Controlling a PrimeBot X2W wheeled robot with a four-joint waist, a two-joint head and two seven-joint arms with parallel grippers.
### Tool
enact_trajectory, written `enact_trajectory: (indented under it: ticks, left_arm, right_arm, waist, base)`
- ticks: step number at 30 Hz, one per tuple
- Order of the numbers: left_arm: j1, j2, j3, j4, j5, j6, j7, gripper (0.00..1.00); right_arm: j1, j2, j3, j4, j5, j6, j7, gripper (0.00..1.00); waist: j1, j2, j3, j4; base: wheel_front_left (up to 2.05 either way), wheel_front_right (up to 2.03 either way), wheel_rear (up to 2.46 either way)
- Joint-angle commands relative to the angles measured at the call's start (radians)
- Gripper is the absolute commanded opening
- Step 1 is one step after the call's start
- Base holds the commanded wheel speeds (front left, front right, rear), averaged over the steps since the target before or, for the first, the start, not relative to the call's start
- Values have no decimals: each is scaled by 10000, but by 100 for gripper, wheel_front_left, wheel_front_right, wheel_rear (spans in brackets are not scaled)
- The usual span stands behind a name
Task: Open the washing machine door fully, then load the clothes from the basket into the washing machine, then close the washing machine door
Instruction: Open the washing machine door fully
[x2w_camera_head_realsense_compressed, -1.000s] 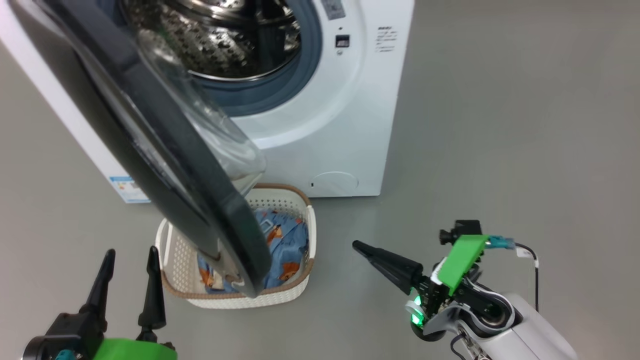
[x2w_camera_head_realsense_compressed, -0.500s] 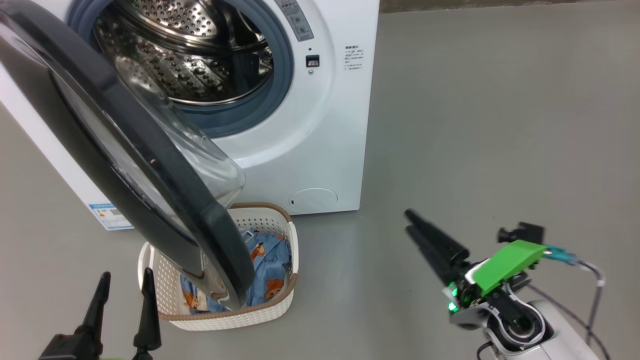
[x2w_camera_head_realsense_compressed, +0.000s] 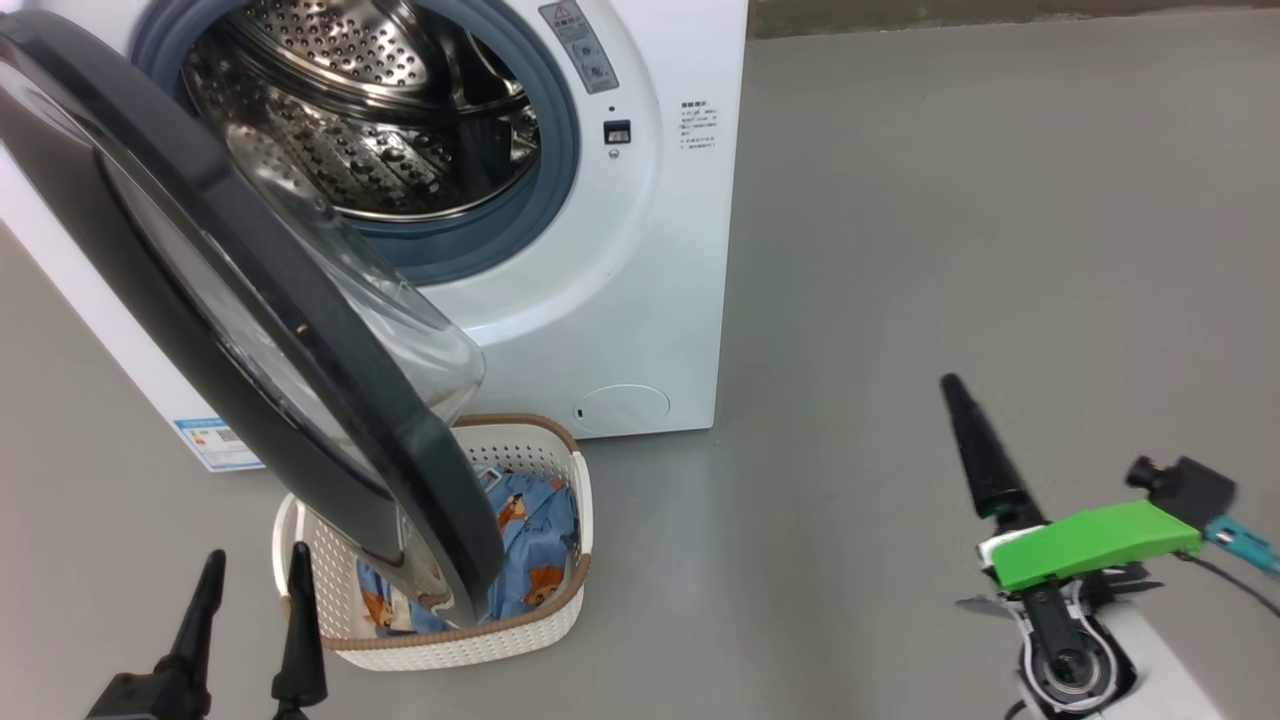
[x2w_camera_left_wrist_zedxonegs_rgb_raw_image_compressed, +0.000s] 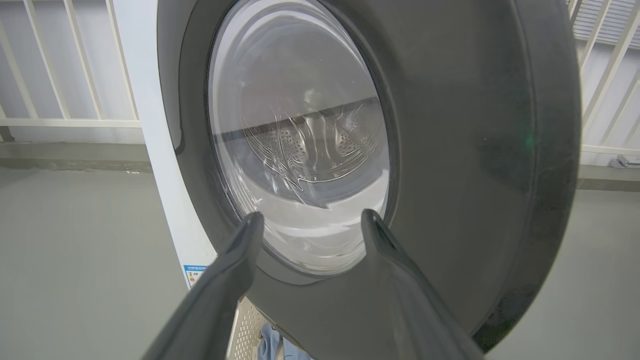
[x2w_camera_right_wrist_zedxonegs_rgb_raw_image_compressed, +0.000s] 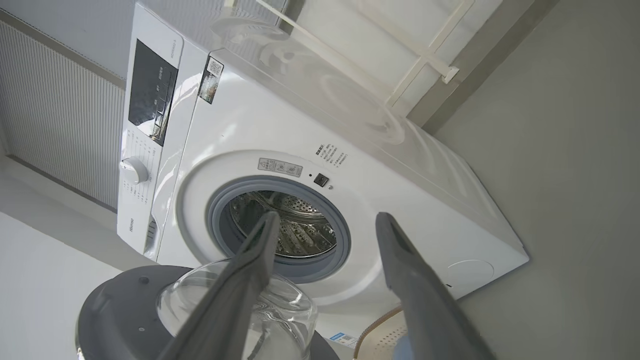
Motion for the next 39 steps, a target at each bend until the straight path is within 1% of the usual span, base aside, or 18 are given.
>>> enact_trajectory:
  ticks: [1,5,7,9,10,11,22,23,28,34,39]
  left_arm:
    - [-109,173,232,-227,-25,70,-80,100]
    - [-74,173,160,-243,-41,116,-80,100]
    - [-42,173,138,-260,-58,152,-80,100]
    - [2,173,102,-268,-64,167,-80,100]
    - [36,173,66,-272,-64,185,-80,100]
    - [36,173,66,-272,-64,185,-80,100]
    - [162,173,-54,-338,-69,313,-80,100]
    - [217,173,-58,-392,-23,340,-80,100]
    - [317,173,-83,-458,-5,384,-80,100]
    - [363,173,-124,-445,12,414,-80,100]
    - [359,173,-179,-406,54,414,-80,100]
  right_arm:
    - [36,-234,1,-193,-498,71,-449,100]
    - [122,-465,-414,-71,-1623,71,-862,100]
    - [159,-596,-557,-74,-2608,71,-924,100]
    - [229,-541,-869,-177,-3513,71,-944,100]
    - [359,-383,-1284,-365,-4467,71,-948,100]
    - [359,-383,-1284,-365,-4467,71,-948,100]
    - [1551,409,-2726,-1421,-9464,71,-953,100]
    - [1796,541,-2864,-1545,-10116,71,-953,100]
    - [2235,763,-3169,-1760,-11316,71,-953,100]
    - [2459,1028,-3335,-1558,-12137,71,-953,100]
    - [2490,1188,-3423,-1247,-12577,71,-954,100]
  waist:
    - [0,0,-27,4]
    - [0,0,-55,-9]
    - [0,0,-62,-31]
    - [0,0,-67,-70]
    - [0,0,-77,-93]
    - [0,0,-77,-93]
    - [0,0,-161,-32]
    - [0,0,-165,-36]
    - [0,0,-160,-50]
    - [0,0,-210,-88]
    - [0,0,-270,-60]
  base:
    - [0,0,0]
    - [0,0,0]
    - [0,0,0]
    - [0,0,0]
    - [0,0,0]
    - [0,0,0]
    - [0,0,0]
    - [0,0,0]
    - [0,0,0]
    - [0,0,0]
    - [0,0,0]
